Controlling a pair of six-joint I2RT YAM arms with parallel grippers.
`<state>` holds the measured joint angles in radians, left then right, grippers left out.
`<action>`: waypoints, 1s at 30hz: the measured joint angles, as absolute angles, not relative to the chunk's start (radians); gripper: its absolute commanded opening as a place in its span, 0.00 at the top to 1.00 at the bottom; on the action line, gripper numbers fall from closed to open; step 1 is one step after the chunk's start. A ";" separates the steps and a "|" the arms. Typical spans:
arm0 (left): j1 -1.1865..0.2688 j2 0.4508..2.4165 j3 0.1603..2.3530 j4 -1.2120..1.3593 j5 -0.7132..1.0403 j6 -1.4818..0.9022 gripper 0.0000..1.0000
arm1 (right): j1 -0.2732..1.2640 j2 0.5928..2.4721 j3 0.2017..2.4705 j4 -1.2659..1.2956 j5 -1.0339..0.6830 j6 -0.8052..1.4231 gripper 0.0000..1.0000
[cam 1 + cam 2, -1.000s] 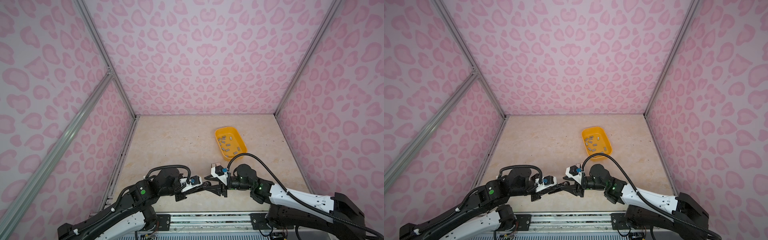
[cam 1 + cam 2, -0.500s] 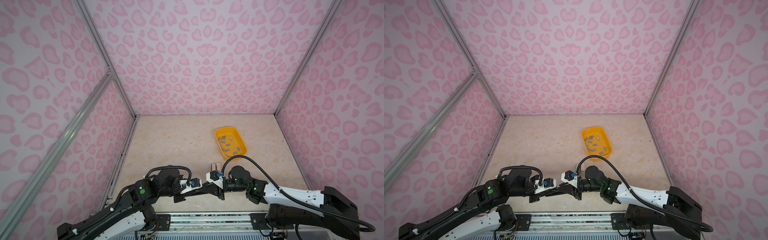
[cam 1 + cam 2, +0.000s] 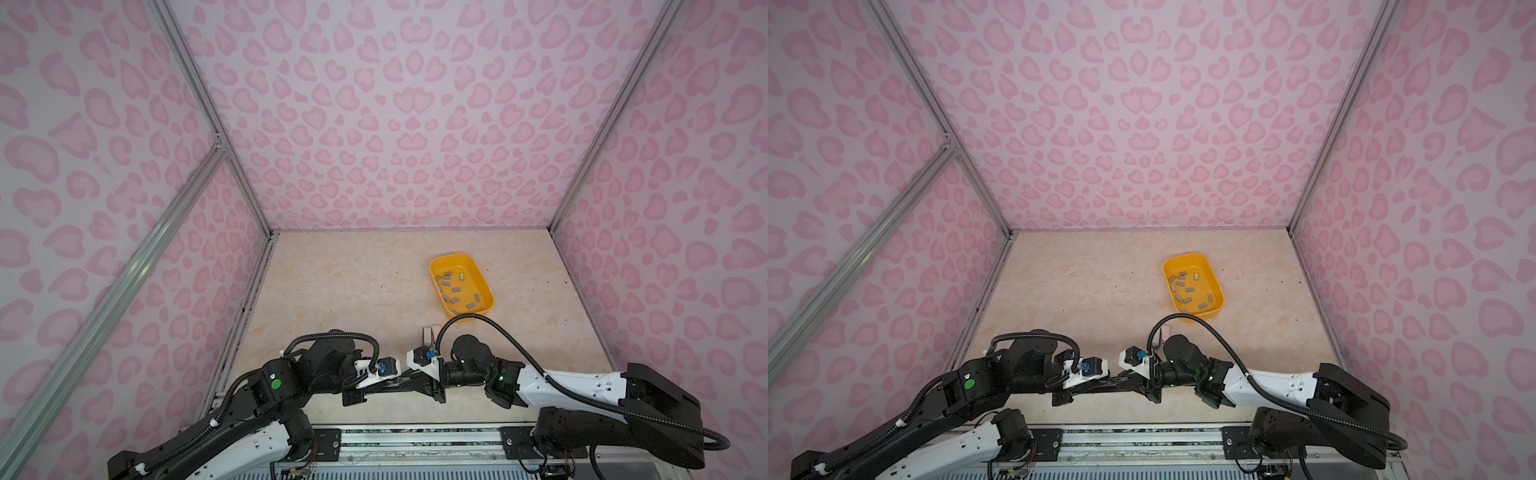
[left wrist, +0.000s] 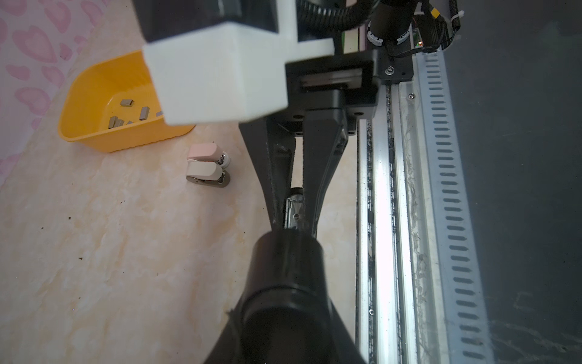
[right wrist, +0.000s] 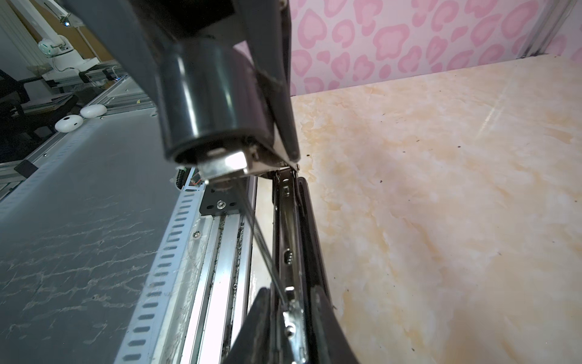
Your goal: Load the staples into the stapler
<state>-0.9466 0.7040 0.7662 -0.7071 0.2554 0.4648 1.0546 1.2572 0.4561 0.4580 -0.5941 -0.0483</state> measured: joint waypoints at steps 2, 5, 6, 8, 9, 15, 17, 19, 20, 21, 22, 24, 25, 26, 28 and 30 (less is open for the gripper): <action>-0.947 0.701 0.778 -0.701 0.265 0.465 0.96 | 1.062 1.269 0.456 0.457 -0.590 -0.062 0.70; -0.946 0.691 0.782 -0.701 0.265 0.465 0.96 | 1.067 1.280 0.460 0.457 -0.574 -0.064 0.69; -0.946 0.688 0.783 -0.701 0.264 0.465 0.96 | 1.068 1.282 0.461 0.458 -0.569 -0.064 0.69; -0.946 0.681 0.783 -0.700 0.265 0.465 0.96 | 1.070 1.284 0.462 0.459 -0.564 -0.064 0.69; -0.946 0.678 0.783 -0.701 0.265 0.465 0.96 | 1.071 1.284 0.462 0.461 -0.561 -0.065 0.69; -0.945 0.661 0.783 -0.700 0.266 0.465 0.96 | 1.076 1.264 0.446 0.489 -0.554 -0.064 0.70; -0.945 0.657 0.783 -0.699 0.271 0.465 0.96 | 1.076 1.254 0.438 0.499 -0.554 -0.063 0.74; -0.945 0.654 0.783 -0.698 0.282 0.465 0.96 | 1.077 1.245 0.429 0.513 -0.553 -0.063 0.81; -0.945 0.651 0.783 -0.698 0.284 0.464 0.96 | 1.077 1.242 0.425 0.517 -0.554 -0.064 0.85; -0.945 0.649 0.783 -0.697 0.284 0.460 0.96 | 1.077 1.239 0.420 0.526 -0.554 -0.066 0.88; -0.944 0.646 0.783 -0.694 0.286 0.449 0.96 | 1.077 1.234 0.414 0.536 -0.558 -0.071 0.92; -0.944 0.639 0.785 -0.690 0.291 0.438 0.96 | 1.069 1.221 0.395 0.558 -0.568 -0.074 0.98; -0.943 0.632 0.787 -0.688 0.297 0.435 0.96 | 1.060 1.213 0.380 0.575 -0.578 -0.074 1.00; -0.943 0.624 0.789 -0.684 0.301 0.432 0.96 | 1.047 1.206 0.363 0.595 -0.593 -0.074 1.00; -0.942 0.609 0.790 -0.673 0.306 0.424 0.96 | 1.012 1.195 0.334 0.632 -0.628 -0.073 1.00; -0.941 0.595 0.790 -0.665 0.306 0.419 0.96 | 0.979 1.187 0.317 0.655 -0.662 -0.071 1.00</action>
